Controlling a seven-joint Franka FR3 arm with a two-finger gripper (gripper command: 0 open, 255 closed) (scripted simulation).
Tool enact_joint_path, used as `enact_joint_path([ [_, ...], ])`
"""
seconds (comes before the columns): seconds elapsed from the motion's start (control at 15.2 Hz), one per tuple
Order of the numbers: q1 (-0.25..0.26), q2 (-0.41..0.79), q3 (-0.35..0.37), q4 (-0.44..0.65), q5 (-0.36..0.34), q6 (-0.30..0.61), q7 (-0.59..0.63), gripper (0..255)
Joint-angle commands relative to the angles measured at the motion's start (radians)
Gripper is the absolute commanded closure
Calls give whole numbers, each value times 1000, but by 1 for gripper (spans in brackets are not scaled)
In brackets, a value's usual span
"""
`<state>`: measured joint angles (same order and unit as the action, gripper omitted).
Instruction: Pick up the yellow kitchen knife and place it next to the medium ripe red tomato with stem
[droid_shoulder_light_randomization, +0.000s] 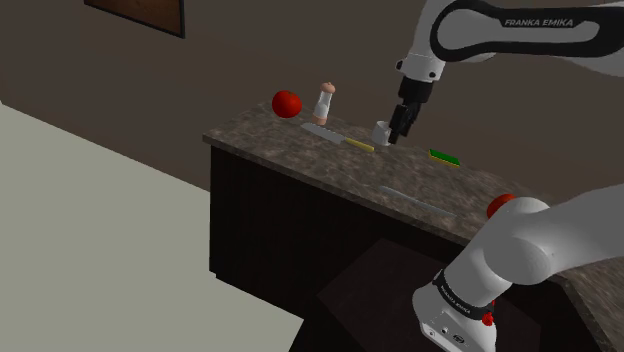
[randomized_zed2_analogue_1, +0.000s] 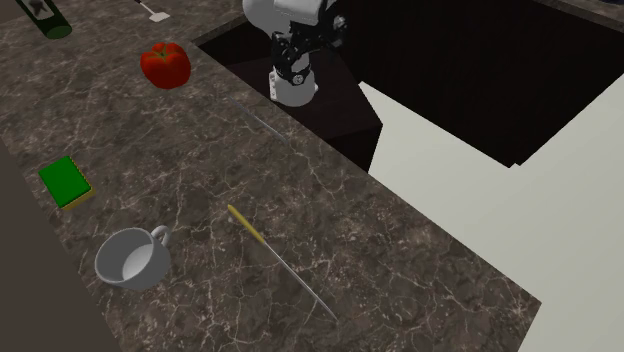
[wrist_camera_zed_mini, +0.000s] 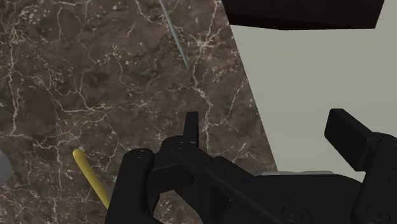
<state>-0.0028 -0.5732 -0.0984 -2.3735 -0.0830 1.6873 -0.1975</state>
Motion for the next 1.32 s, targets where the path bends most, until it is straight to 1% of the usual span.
enact_joint_path([
  [0.0, -3, 57, -31, 9, -15, 61, -51, 0],
  [0.33, -6, 217, -97, 71, -24, 188, -174, 0],
  [0.59, -6, 358, -142, 146, -6, 273, -275, 0],
  [0.92, -12, 544, -181, 273, 47, 352, -408, 0],
  [1.25, -36, 736, -192, 436, 122, 396, -538, 0],
])
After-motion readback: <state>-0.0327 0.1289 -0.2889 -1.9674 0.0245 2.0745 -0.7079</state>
